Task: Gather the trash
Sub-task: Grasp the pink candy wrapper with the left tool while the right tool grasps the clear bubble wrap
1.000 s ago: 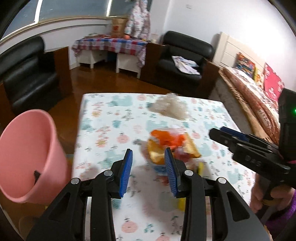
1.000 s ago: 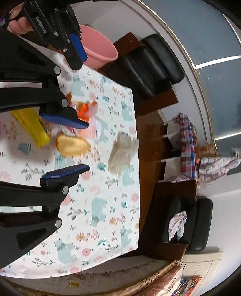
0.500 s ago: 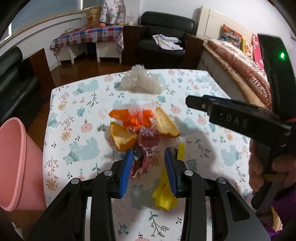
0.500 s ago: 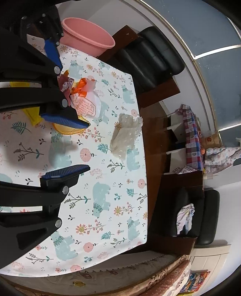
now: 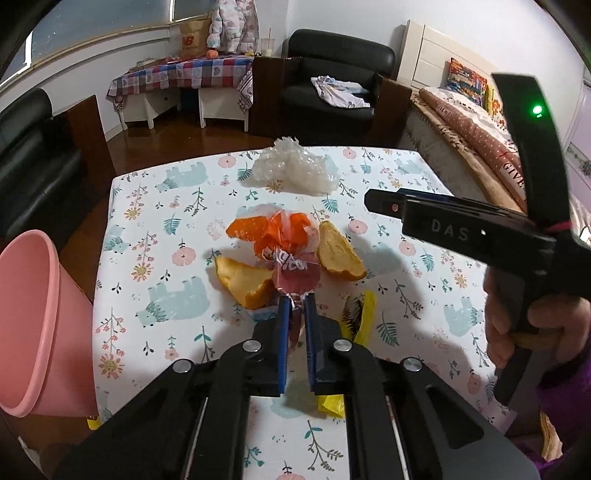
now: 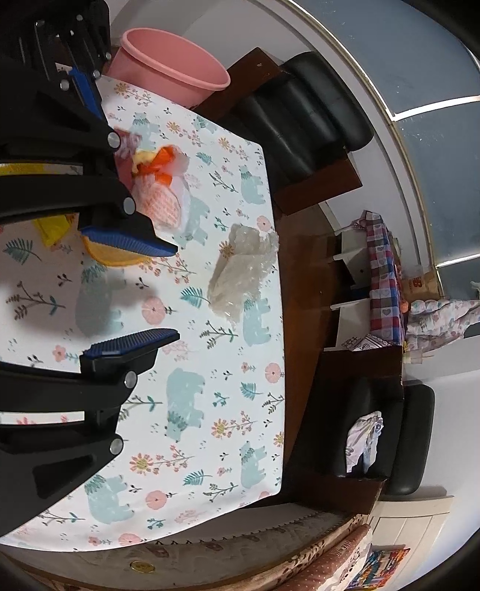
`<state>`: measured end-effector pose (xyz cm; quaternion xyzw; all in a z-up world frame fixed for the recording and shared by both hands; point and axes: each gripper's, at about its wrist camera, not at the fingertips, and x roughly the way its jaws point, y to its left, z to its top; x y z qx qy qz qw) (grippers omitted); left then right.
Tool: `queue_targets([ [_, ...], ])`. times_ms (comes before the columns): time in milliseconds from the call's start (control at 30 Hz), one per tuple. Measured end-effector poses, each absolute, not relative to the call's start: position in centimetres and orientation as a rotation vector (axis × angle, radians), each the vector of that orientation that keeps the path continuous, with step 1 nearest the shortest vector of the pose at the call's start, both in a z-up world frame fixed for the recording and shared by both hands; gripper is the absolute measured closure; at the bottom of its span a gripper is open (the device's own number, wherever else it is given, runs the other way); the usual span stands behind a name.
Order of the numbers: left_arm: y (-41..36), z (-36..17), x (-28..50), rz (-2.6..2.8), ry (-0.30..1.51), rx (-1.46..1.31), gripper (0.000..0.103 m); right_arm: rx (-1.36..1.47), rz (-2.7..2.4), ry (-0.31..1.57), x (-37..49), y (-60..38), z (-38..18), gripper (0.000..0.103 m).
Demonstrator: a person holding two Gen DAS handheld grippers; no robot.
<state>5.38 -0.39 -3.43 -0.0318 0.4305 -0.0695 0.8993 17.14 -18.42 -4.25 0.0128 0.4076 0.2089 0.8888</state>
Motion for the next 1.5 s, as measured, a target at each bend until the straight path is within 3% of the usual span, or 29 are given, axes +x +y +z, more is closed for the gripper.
queue_targets([
  [167, 0.7, -2.9, 4.6, -0.154, 0.88, -0.102, 0.096, 0.059, 0.448, 0.854, 19.0, -18.9, -4.3, 0.063],
  [333, 1.8, -2.4, 4.2, -0.158, 0.883, -0.149, 0.096, 0.071, 0.525, 0.845, 20.9, -17.4, -3.9, 0.054],
  [900, 4.3, -3.0, 2.3, -0.059, 0.985, -0.214, 0.096, -0.224, 0.504, 0.843, 25.5, -9.5, -7.4, 0.054],
  [1133, 4.8, -2.5, 1.3, -0.058, 0.972, -0.237, 0.096, -0.213, 0.493, 0.852, 26.4, -8.7, -8.2, 0.063],
  [1500, 5.0, -0.8, 0.4, -0.074, 0.913, -0.23, 0.096, -0.107, 0.521, 0.785, 22.6, -12.3, -3.6, 0.064],
])
